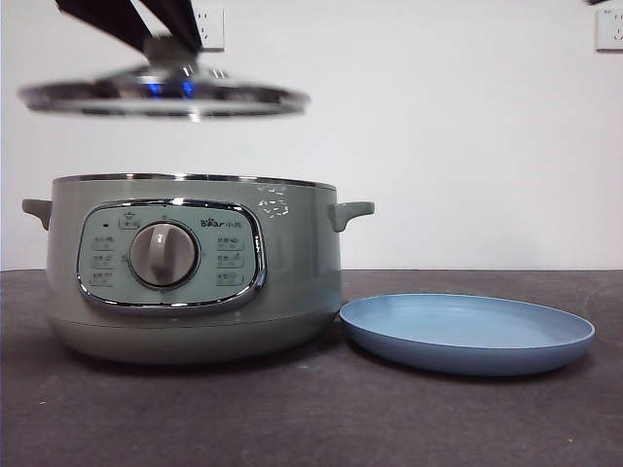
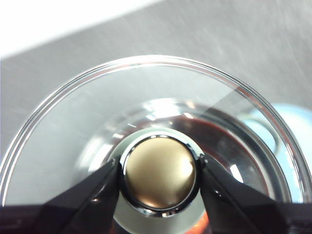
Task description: Take the pumpkin out from the steamer,put the pumpkin in the blue plate,close the lid
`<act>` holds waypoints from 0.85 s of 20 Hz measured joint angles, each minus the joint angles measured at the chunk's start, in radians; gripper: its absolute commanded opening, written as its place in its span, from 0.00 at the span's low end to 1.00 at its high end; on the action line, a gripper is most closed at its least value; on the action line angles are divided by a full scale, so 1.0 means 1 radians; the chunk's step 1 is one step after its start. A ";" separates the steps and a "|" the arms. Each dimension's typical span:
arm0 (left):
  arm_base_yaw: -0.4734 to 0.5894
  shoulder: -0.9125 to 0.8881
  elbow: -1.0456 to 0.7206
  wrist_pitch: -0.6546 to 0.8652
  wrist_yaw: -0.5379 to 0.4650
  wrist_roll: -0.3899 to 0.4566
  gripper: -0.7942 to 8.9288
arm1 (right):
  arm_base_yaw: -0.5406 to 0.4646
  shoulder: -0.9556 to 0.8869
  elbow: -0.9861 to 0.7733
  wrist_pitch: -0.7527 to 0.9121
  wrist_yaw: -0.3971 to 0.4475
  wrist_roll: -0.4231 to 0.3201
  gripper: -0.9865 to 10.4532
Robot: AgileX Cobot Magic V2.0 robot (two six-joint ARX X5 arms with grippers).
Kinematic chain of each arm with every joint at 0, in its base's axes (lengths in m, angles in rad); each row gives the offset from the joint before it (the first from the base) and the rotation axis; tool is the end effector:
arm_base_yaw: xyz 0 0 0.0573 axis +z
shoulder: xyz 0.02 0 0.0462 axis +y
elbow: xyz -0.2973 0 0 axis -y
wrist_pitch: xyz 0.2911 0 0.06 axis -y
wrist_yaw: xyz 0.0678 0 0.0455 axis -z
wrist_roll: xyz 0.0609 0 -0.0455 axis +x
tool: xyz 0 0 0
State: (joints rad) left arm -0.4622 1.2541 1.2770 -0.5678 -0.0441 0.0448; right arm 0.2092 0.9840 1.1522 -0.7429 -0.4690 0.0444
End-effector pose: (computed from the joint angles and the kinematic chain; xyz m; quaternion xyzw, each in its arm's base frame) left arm 0.2940 -0.1434 0.3860 0.0885 0.2560 -0.2057 0.9404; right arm 0.2240 0.0757 0.3926 0.0568 0.2880 0.3127 0.9033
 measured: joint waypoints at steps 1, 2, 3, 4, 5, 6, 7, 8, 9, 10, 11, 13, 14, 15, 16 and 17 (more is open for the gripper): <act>0.000 -0.033 0.000 -0.014 -0.025 0.000 0.07 | 0.039 0.024 0.002 0.027 0.000 0.004 0.52; 0.000 -0.068 0.000 -0.032 -0.051 0.000 0.07 | 0.079 0.055 0.011 0.039 0.001 0.009 0.52; 0.000 -0.103 0.000 -0.053 -0.077 0.000 0.07 | 0.121 0.093 0.023 0.050 0.002 0.013 0.52; 0.000 -0.141 0.000 -0.074 -0.103 0.000 0.07 | 0.162 0.133 0.038 0.060 0.002 0.015 0.52; 0.000 -0.178 0.000 -0.095 -0.132 0.000 0.07 | 0.198 0.179 0.061 0.060 0.007 0.016 0.52; 0.000 -0.216 0.000 -0.117 -0.166 0.000 0.07 | 0.230 0.228 0.089 0.060 0.021 0.015 0.52; 0.000 -0.251 0.000 -0.140 -0.203 0.000 0.07 | 0.264 0.279 0.125 0.058 0.034 0.013 0.52; 0.000 -0.285 0.000 -0.164 -0.241 0.000 0.07 | 0.297 0.332 0.167 0.052 0.055 0.009 0.52; 0.000 -0.319 0.000 -0.187 -0.279 0.000 0.07 | 0.329 0.387 0.217 0.037 0.080 0.003 0.52; 0.000 -0.349 0.000 -0.205 -0.316 0.001 0.07 | 0.360 0.442 0.272 0.014 0.105 -0.009 0.52; 0.000 -0.378 0.000 -0.224 -0.351 0.005 0.07 | 0.389 0.499 0.334 -0.013 0.135 -0.020 0.52; 0.000 -0.429 0.000 -0.252 -0.430 0.019 0.07 | 0.447 0.620 0.481 -0.069 0.220 -0.045 0.52; 0.000 -0.447 0.000 -0.263 -0.467 0.023 0.07 | 0.470 0.672 0.550 -0.099 0.258 -0.057 0.52; 0.000 -0.465 0.000 -0.279 -0.503 0.028 0.07 | 0.494 0.735 0.637 -0.143 0.299 -0.069 0.52; 0.000 -0.478 0.000 -0.292 -0.525 0.034 0.07 | 0.513 0.788 0.709 -0.184 0.330 -0.077 0.52; 0.000 -0.492 0.000 -0.304 -0.541 0.039 0.07 | 0.533 0.853 0.796 -0.235 0.356 -0.085 0.52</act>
State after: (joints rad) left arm -0.4622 0.7620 1.2770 -0.8715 -0.5846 0.0837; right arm 0.7418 1.8366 1.9484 -0.9783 -0.1127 -0.0406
